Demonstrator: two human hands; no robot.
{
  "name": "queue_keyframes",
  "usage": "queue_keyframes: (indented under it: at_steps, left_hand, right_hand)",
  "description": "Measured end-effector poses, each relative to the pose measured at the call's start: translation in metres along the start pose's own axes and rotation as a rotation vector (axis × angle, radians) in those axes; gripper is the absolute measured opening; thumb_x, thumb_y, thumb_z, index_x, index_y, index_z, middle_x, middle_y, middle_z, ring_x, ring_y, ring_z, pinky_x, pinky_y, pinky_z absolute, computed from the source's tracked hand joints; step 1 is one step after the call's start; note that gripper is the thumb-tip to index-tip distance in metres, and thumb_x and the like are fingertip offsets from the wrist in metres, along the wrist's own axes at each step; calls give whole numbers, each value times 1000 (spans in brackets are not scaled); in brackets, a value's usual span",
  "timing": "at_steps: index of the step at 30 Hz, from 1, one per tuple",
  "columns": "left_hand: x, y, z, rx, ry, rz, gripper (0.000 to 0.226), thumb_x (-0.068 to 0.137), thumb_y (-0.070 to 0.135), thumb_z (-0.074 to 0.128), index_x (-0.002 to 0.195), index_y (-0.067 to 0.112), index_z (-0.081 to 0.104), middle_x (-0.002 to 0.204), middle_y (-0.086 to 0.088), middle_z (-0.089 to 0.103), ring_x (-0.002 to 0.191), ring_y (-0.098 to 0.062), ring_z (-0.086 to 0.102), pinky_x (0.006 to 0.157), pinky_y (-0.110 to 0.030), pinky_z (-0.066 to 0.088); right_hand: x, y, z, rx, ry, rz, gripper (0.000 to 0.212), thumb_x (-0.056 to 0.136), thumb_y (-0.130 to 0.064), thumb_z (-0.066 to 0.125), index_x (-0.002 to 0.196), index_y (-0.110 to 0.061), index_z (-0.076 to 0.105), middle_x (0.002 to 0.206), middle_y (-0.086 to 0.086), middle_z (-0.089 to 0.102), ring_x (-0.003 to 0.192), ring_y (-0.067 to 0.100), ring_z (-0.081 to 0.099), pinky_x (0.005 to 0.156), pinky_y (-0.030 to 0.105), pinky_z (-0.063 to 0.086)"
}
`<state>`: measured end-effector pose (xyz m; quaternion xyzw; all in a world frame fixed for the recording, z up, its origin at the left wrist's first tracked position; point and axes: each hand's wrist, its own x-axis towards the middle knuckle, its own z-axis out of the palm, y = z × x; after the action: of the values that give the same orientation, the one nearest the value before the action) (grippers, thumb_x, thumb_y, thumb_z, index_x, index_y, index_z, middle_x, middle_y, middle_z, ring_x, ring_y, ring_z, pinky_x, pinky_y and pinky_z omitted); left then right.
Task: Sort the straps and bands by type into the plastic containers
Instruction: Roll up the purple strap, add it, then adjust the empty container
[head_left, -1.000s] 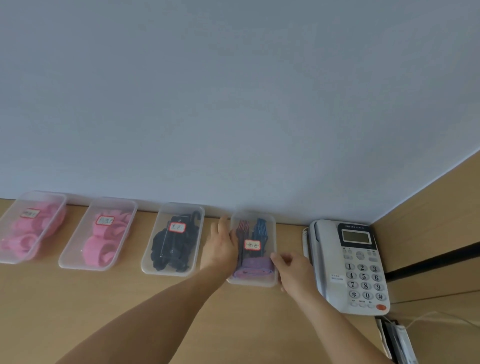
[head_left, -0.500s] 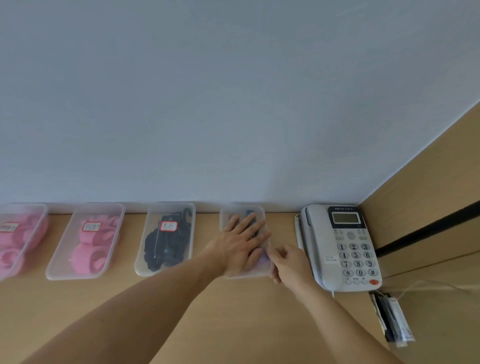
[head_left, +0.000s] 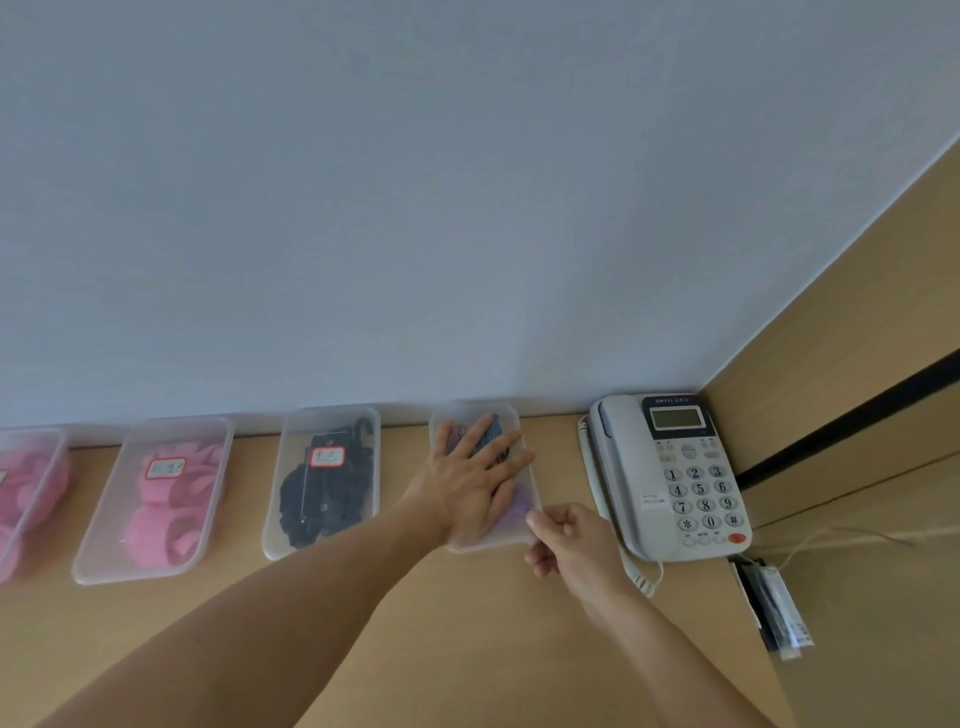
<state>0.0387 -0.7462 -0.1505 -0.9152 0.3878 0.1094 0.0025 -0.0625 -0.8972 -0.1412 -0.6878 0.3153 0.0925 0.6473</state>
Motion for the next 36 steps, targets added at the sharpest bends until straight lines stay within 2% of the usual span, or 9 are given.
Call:
queue_keyframes:
  at_steps: [10, 17, 21, 25, 28, 30, 32, 34, 36]
  left_hand:
    - [0, 4, -1, -98, 3, -118, 56, 103, 44, 5, 156, 30, -7, 163, 16, -10, 149, -18, -22, 118, -51, -10]
    - [0, 2, -2, -80, 4, -111, 54, 105, 40, 8, 156, 28, -7, 163, 16, -9, 150, -19, -18, 119, -49, -5]
    - [2, -13, -3, -109, 23, -68, 53, 106, 38, 11, 156, 29, -1, 163, 17, -2, 151, -14, -11, 120, -37, 4]
    - [0, -24, -1, -56, 35, 0, 53, 106, 39, 10, 156, 30, -2, 163, 16, -2, 151, -13, -9, 120, -34, 3]
    - [-3, -22, 2, -38, 56, 10, 62, 97, 45, -7, 157, 27, -3, 164, 13, -4, 151, -15, -9, 120, -36, 1]
    - [-3, -22, 4, -49, 62, -9, 66, 94, 45, -9, 157, 24, -3, 164, 9, -6, 151, -14, -12, 120, -36, -3]
    - [-2, -23, 4, -57, 55, -46, 60, 101, 42, 2, 156, 20, -5, 165, 5, -9, 150, -15, -16, 119, -35, -7]
    - [-1, -20, 1, -43, 44, -55, 57, 105, 38, 9, 156, 17, -5, 164, 2, -10, 150, -16, -17, 119, -35, -9]
    - [0, -19, 1, -32, 31, -59, 56, 106, 37, 10, 156, 16, -5, 165, 2, -10, 150, -16, -16, 120, -35, -7]
  right_hand:
    - [-7, 8, 24, 197, 100, -25, 17, 91, -9, 66, 102, -2, 56, 73, 15, 65, 53, 19, 58, 47, 29, 47]
    - [-13, 17, 43, 219, 167, -81, 27, 88, -6, 70, 107, -5, 51, 79, 22, 68, 53, 20, 63, 47, 31, 50]
    - [-15, 21, 48, 242, 192, -85, 31, 87, -7, 70, 110, -8, 50, 80, 21, 67, 54, 18, 62, 48, 31, 49]
    - [-19, 23, 62, 229, 91, -121, 45, 75, -5, 80, 107, -11, 50, 83, 14, 68, 57, 19, 57, 49, 30, 45]
    - [-15, 29, 66, 211, 74, -147, 53, 72, -2, 82, 110, -9, 46, 84, 5, 69, 62, 16, 60, 51, 24, 46]
    - [-13, 30, 63, 137, 76, -158, 77, 67, -12, 87, 127, -17, 40, 88, -6, 71, 74, 12, 67, 63, 26, 53]
    - [-15, 25, 60, 26, 77, -131, 107, 69, -19, 87, 151, -18, 18, 92, -13, 71, 85, -3, 68, 77, 20, 52]
    - [-20, 17, 59, -136, 81, -102, 113, 74, -30, 84, 155, -17, 6, 106, -10, 69, 89, -6, 64, 76, 14, 47]
    - [-22, 11, 59, -276, 103, -66, 124, 66, -46, 84, 155, -24, 1, 131, -3, 58, 107, 8, 59, 82, 23, 46]
